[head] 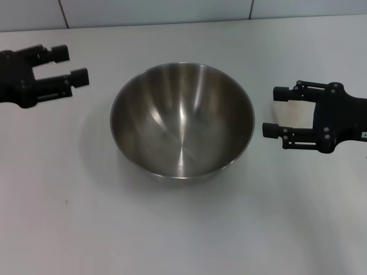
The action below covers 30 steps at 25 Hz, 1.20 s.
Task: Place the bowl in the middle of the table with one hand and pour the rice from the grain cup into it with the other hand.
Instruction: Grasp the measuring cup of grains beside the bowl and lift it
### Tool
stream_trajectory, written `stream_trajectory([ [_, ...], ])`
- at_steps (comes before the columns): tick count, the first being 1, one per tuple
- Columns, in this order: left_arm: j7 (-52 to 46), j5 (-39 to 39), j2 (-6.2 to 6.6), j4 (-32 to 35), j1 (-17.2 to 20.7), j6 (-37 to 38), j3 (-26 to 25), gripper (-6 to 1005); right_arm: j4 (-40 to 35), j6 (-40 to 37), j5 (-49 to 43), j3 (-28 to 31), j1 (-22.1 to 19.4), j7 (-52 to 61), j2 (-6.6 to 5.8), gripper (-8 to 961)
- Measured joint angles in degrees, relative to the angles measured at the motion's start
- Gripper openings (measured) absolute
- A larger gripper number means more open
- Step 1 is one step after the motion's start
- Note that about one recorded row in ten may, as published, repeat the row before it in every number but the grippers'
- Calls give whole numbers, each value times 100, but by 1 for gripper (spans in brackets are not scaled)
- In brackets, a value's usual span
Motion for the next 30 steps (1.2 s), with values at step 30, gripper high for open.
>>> stream_trajectory([
  [30, 1543, 413, -115, -142, 196, 416, 294, 781, 47, 4, -5, 298, -358, 163, -5, 747],
])
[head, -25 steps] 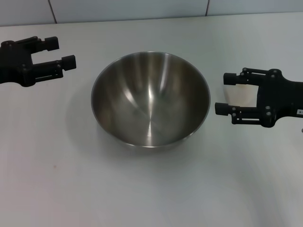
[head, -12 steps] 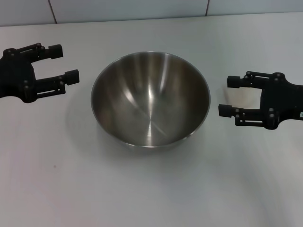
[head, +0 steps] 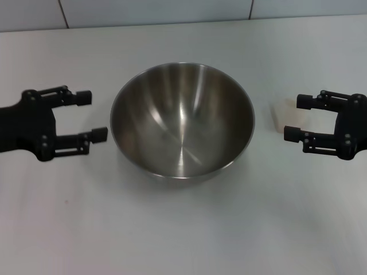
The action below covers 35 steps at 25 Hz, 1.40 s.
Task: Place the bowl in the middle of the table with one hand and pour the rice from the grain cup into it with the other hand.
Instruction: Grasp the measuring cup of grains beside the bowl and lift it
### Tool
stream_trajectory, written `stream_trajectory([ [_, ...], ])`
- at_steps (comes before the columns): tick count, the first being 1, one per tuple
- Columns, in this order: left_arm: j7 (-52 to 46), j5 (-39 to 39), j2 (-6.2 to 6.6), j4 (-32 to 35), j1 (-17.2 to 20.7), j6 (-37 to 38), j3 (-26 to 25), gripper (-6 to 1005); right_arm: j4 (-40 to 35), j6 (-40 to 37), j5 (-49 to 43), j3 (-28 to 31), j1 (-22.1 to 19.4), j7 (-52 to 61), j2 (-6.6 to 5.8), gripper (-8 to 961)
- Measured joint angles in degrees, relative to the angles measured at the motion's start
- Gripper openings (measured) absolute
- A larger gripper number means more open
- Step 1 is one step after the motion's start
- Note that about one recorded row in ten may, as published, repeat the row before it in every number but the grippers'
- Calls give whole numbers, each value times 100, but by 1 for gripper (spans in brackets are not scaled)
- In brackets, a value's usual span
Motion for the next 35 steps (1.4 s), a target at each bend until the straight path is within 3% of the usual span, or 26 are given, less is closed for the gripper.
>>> stream_trajectory([
  [9, 99, 67, 15, -39, -46, -27, 33, 781, 67, 179, -32, 334, -200, 126, 20, 746],
  [18, 105, 67, 22, -35, -135, -42, 46, 781, 279, 1230, 8, 410, -617, -238, 39, 745],
  [22, 97, 66, 22, -33, -185, -43, 20, 781, 801, 1770, 476, 481, -687, -970, 41, 744],
  [30, 21, 59, 4, -30, -235, -43, -3, 781, 1387, 1987, 902, 827, -566, -1831, 36, 743],
  [35, 18, 34, -27, -23, -251, -43, -11, 781, 1921, 2282, 986, 871, -231, -2329, 36, 742],
])
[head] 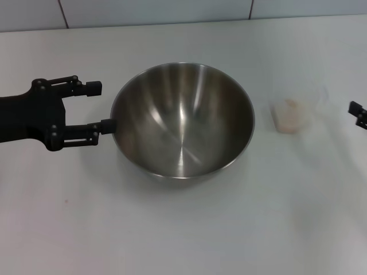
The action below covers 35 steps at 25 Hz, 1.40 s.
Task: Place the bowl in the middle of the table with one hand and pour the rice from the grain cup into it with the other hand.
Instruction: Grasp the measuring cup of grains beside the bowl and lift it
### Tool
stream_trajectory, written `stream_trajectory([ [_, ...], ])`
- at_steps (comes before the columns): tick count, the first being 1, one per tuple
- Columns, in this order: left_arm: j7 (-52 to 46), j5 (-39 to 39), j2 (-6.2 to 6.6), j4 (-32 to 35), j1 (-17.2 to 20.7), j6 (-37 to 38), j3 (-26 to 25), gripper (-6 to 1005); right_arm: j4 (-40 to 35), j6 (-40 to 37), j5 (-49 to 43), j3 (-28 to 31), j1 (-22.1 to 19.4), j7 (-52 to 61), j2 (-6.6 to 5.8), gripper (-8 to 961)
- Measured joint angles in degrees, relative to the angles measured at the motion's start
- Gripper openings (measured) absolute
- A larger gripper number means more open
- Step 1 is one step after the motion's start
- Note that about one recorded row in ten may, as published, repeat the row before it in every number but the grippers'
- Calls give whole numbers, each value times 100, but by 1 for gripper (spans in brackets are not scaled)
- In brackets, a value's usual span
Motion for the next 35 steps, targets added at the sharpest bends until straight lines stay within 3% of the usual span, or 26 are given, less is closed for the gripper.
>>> stream_trajectory([
  [5, -1, -15, -2, -4, -3, -7, -29, 781, 329, 110, 10, 59, 275, -324, 1, 742],
  [35, 51, 27, 54, 3, -17, -17, -87, 780, 949, 761, -8, 31, 696, -445, -10, 737],
])
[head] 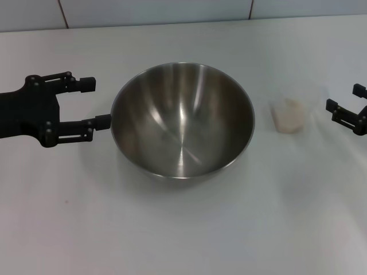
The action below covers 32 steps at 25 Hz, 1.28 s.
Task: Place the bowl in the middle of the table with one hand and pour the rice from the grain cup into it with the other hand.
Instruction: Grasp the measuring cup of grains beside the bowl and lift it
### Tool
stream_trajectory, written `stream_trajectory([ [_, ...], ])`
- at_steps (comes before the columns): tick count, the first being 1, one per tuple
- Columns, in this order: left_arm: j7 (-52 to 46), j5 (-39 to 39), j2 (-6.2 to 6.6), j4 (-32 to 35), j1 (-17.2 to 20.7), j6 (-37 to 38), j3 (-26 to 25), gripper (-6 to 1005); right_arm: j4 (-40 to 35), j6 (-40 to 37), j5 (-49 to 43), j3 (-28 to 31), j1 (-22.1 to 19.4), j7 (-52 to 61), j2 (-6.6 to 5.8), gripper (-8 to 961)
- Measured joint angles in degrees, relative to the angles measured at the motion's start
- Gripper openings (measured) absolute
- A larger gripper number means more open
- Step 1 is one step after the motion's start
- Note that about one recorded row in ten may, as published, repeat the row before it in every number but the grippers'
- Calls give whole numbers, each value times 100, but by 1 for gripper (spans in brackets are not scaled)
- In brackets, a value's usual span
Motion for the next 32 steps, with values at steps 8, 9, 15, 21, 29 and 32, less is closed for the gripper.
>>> stream_trajectory([
  [8, 5, 4, 15, 11, -4, 0, 8, 780, 179, 116, -29, -3, 184, -81, -5, 736],
  [9, 5, 4, 17, 11, -4, 0, 13, 780, 186, 124, -30, -3, 195, -85, -5, 736],
  [15, 8, 4, 22, 20, -4, 0, 21, 780, 196, 126, -34, -3, 220, -92, -9, 735],
  [21, 17, 4, 33, 15, -42, 0, 39, 780, 214, 276, -32, -3, 308, -97, -12, 734],
  [29, 18, 4, 32, -4, -85, -74, 48, 780, 301, 473, -36, -3, 466, -147, -13, 733],
  [32, 18, 3, 31, -14, -120, -124, 55, 780, 303, 502, -36, -3, 499, -148, -18, 733],
])
